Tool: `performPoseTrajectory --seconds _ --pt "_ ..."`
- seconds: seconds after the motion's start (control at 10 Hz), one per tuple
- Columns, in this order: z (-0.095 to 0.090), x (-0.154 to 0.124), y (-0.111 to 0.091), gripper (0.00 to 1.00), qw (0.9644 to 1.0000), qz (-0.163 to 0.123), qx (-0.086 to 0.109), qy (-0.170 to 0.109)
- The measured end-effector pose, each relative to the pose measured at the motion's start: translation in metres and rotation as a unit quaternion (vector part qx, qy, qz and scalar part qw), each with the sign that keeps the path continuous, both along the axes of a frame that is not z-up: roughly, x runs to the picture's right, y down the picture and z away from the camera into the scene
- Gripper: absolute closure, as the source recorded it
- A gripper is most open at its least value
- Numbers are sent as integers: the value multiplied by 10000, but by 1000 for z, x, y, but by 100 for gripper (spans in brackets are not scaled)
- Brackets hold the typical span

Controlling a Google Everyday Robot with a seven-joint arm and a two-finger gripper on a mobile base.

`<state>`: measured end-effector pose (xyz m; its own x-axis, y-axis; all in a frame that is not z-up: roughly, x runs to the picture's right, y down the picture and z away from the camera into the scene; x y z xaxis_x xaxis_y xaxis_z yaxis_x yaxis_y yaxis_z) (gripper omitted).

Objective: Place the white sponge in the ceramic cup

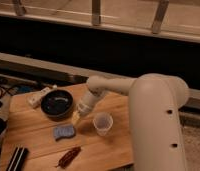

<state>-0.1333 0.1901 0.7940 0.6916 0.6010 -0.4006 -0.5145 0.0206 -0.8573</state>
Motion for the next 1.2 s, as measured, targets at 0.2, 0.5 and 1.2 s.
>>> performPoseTrajectory --seconds 0.2,0.5,1.2 --pt "-9 -10 -8 45 9985 -290 405 218" --pt "-11 -11 -6 21 9972 -427 526 321" --pt "5 -19 10 20 9992 -291 199 -185"
